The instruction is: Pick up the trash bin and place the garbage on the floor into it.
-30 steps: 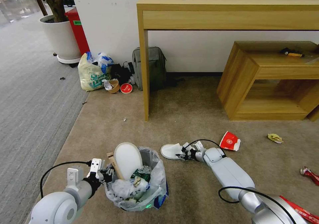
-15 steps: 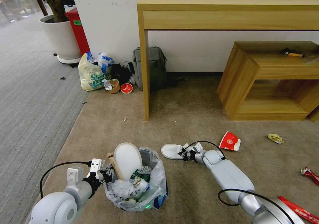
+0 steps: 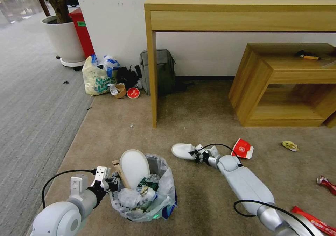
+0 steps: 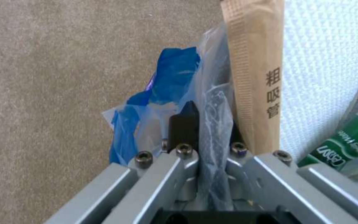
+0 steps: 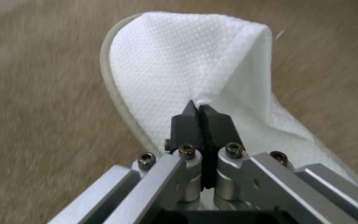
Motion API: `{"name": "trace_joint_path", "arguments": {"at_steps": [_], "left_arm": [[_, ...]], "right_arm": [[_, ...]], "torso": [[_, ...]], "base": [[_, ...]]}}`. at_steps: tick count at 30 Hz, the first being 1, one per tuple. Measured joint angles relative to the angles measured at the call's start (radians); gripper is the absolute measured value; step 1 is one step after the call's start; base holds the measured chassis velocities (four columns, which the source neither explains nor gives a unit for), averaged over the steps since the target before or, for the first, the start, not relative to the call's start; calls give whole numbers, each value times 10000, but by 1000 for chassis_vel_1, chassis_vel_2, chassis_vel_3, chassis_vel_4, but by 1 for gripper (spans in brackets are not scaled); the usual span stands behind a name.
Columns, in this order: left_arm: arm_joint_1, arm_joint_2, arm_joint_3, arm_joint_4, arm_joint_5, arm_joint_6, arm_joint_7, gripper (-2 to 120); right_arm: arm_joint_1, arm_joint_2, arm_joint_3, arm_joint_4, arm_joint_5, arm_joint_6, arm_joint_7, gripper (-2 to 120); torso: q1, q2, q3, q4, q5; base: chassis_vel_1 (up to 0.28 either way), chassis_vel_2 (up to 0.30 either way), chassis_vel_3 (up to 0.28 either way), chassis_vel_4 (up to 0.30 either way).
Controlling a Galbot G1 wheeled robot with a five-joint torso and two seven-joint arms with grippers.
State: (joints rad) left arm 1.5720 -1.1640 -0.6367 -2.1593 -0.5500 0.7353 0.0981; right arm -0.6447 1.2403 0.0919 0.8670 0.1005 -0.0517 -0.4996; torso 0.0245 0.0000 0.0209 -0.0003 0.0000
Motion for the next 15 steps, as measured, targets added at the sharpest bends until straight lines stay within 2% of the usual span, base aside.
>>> {"name": "trace_joint_path", "arguments": {"at_steps": [2,3,6,7,9,10,13,15], "left_arm": [[-56,19,19,51,-9,0,-7,0],[-56,19,19,51,-9,0,-7,0],[-149,34,104,121,-34,0,-41,0],[-149,34,104,121,-34,0,-41,0],[-209,41,179,171,-46,0,-76,0],[-209,41,179,171,-46,0,-76,0],[-366,100,427,302,-43,0,-181,0],[-408,121,476,318,-51,0,-197,0]], "right_arm": [[-317,-280,341,902,15,1,18,0],[-317,-280,341,902,15,1,18,0],[-872,-787,833,2715,148,-155,21,0],[-872,-787,833,2715,148,-155,21,0],[-1111,-1110,1073,3840,254,-308,21,0],[-1111,-1110,1073,3840,254,-308,21,0],[-1322,-1714,993,5588,772,-720,108,0],[-1326,-1782,916,5871,883,-796,125,0]], "torso": [[-1,0,0,2,0],[-1,0,0,2,0],[0,0,0,-3,2],[0,0,0,-3,2],[0,0,0,-3,1],[0,0,0,-3,1],[-1,0,-1,-2,-4],[-1,0,0,-4,1]], "base": [[0,0,0,0],[0,0,0,0],[0,0,0,0],[0,0,0,0],[0,0,0,0],[0,0,0,0],[0,0,0,0],[0,0,0,0]]}}
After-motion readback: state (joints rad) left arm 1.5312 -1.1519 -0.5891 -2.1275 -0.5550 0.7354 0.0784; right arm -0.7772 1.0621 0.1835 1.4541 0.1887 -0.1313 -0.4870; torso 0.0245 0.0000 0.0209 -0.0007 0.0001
